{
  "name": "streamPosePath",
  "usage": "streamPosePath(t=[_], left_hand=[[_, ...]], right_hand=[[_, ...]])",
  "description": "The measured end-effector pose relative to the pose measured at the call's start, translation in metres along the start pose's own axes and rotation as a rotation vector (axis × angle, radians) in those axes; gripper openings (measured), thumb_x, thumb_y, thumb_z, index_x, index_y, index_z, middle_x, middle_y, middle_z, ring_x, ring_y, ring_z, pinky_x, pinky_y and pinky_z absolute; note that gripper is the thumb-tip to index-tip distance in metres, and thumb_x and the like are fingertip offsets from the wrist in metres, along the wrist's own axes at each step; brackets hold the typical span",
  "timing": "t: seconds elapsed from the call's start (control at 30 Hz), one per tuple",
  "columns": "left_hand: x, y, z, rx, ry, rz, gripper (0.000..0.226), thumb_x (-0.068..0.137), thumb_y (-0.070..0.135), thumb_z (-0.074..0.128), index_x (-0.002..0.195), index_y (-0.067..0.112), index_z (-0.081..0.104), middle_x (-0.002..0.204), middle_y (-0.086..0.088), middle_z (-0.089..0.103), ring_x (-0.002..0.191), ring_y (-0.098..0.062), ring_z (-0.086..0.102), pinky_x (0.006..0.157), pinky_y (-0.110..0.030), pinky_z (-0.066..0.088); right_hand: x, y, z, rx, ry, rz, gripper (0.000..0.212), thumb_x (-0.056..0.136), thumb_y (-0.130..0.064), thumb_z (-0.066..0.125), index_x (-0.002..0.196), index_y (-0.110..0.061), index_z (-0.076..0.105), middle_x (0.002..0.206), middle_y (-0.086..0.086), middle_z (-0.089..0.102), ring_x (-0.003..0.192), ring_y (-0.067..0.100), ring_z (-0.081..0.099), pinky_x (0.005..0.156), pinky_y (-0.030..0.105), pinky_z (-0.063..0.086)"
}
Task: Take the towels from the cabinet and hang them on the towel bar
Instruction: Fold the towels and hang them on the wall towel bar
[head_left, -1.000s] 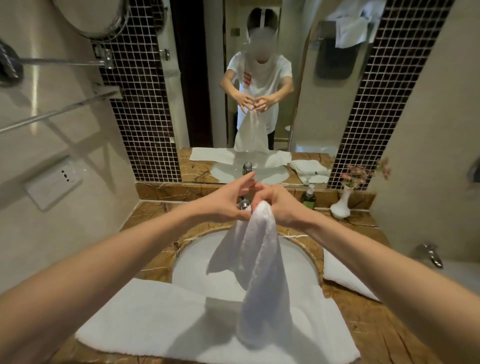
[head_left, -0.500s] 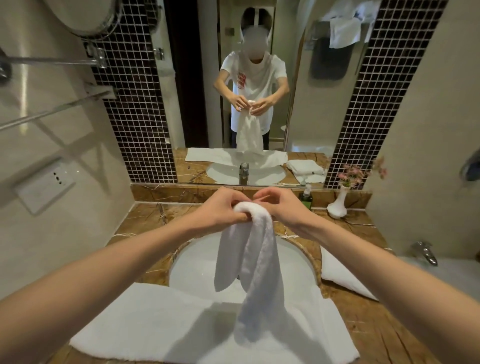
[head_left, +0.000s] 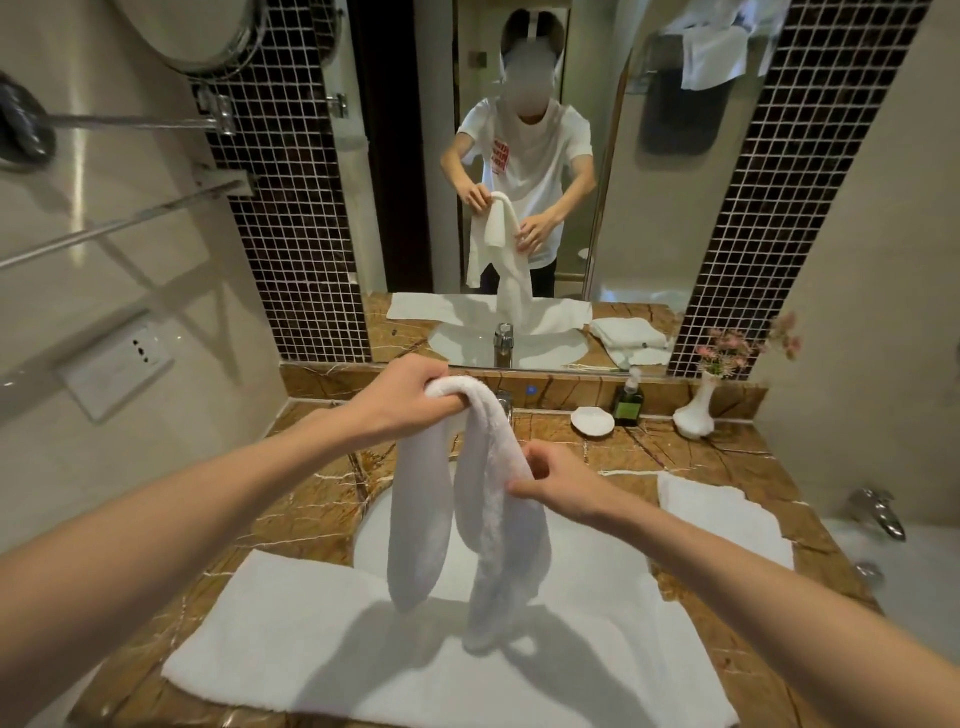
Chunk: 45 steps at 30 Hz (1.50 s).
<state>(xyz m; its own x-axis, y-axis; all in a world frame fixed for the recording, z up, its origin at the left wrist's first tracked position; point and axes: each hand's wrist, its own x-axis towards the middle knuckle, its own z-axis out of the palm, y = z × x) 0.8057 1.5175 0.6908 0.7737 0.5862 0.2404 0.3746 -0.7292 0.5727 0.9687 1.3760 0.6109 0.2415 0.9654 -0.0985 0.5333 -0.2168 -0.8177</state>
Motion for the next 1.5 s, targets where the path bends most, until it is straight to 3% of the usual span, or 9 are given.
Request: streamPosePath(t=[0.1, 0.2, 0.37, 0.5, 0.73, 0.97, 1.07, 1.23, 1.5], left_hand=[[-0.003, -0.006, 0.005, 0.008, -0.009, -0.030, 0.027, 0.081, 0.025, 0.069, 0.059, 0.017, 0.056, 0.058, 0.000, 0.053, 0.053, -0.011, 0.045, 0.051, -0.026, 0.034], [-0.004, -0.006, 0.013, -0.004, 0.025, -0.035, 0.032, 0.078, 0.021, 0.070, 0.053, 0.019, 0.050, 0.053, 0.002, 0.048, 0.052, -0.012, 0.042, 0.051, -0.028, 0.033], [-0.008, -0.001, 0.013, -0.061, 0.069, -0.013, 0.035, 0.078, 0.019, 0.071, 0.052, 0.022, 0.047, 0.052, 0.006, 0.045, 0.050, -0.009, 0.040, 0.050, -0.023, 0.032], [-0.010, -0.012, -0.004, -0.054, 0.071, 0.019, 0.035, 0.077, 0.021, 0.073, 0.053, 0.017, 0.048, 0.054, 0.003, 0.046, 0.052, -0.009, 0.040, 0.052, -0.027, 0.033], [-0.016, -0.048, -0.027, 0.157, -0.059, 0.045, 0.042, 0.069, 0.046, 0.074, 0.058, 0.012, 0.053, 0.058, 0.001, 0.054, 0.055, -0.009, 0.046, 0.052, -0.028, 0.035], [-0.031, -0.063, -0.024, 0.745, -0.337, 0.163, 0.044, 0.078, 0.054, 0.066, 0.107, 0.023, 0.055, 0.103, 0.001, 0.065, 0.095, -0.022, 0.059, 0.069, -0.026, 0.034], [-0.031, -0.070, -0.014, 0.906, -0.392, 0.113, 0.048, 0.079, 0.056, 0.063, 0.112, 0.022, 0.057, 0.106, -0.004, 0.066, 0.098, -0.024, 0.059, 0.071, -0.028, 0.036], [-0.036, -0.091, -0.005, 0.830, -0.398, 0.083, 0.040, 0.077, 0.056, 0.065, 0.099, 0.022, 0.065, 0.098, -0.001, 0.068, 0.088, -0.019, 0.060, 0.071, -0.027, 0.043], [-0.042, -0.105, 0.001, 0.748, -0.495, -0.001, 0.021, 0.080, 0.029, 0.067, 0.098, 0.019, 0.061, 0.099, -0.001, 0.065, 0.090, -0.019, 0.059, 0.075, -0.032, 0.048]], right_hand=[[-0.003, -0.007, 0.014, 0.088, 0.036, 0.001, 0.054, 0.078, -0.040, 0.075, 0.118, -0.019, 0.045, 0.114, -0.004, 0.055, 0.104, 0.013, 0.055, 0.073, 0.018, 0.045], [0.001, -0.011, 0.040, 0.077, 0.212, 0.023, 0.057, 0.077, -0.046, 0.070, 0.120, -0.023, 0.041, 0.117, -0.005, 0.050, 0.106, 0.014, 0.050, 0.082, 0.027, 0.046], [0.010, 0.002, 0.076, 0.071, 0.390, 0.139, 0.015, 0.087, -0.018, 0.051, 0.101, -0.023, 0.050, 0.105, -0.001, 0.058, 0.093, 0.016, 0.055, 0.081, 0.039, 0.051], [0.011, 0.017, 0.070, 0.022, 0.473, 0.145, 0.017, 0.095, -0.013, 0.039, 0.088, -0.015, 0.054, 0.085, 0.001, 0.059, 0.077, 0.019, 0.054, 0.067, 0.035, 0.046], [0.006, 0.022, 0.006, 0.033, 0.406, -0.066, 0.019, 0.099, -0.012, 0.040, 0.087, -0.015, 0.055, 0.083, -0.002, 0.056, 0.072, 0.012, 0.049, 0.063, 0.019, 0.039], [-0.004, 0.025, -0.049, -0.830, 0.240, -0.342, 0.005, 0.092, -0.017, 0.050, 0.095, -0.015, 0.048, 0.089, 0.003, 0.063, 0.076, 0.027, 0.057, 0.059, 0.032, 0.035], [-0.006, 0.028, -0.056, -0.991, 0.179, -0.389, 0.030, 0.097, -0.042, 0.044, 0.101, -0.012, 0.049, 0.089, 0.005, 0.067, 0.077, 0.031, 0.061, 0.059, 0.034, 0.039], [-0.009, 0.036, -0.059, -0.990, 0.052, -0.408, 0.038, 0.091, -0.051, 0.049, 0.093, -0.013, 0.052, 0.088, 0.001, 0.066, 0.076, 0.020, 0.060, 0.063, 0.029, 0.043], [-0.013, 0.056, -0.060, -0.895, -0.071, -0.197, 0.022, 0.084, -0.025, 0.067, 0.074, -0.024, 0.047, 0.085, -0.004, 0.056, 0.078, 0.017, 0.051, 0.060, 0.026, 0.038]])
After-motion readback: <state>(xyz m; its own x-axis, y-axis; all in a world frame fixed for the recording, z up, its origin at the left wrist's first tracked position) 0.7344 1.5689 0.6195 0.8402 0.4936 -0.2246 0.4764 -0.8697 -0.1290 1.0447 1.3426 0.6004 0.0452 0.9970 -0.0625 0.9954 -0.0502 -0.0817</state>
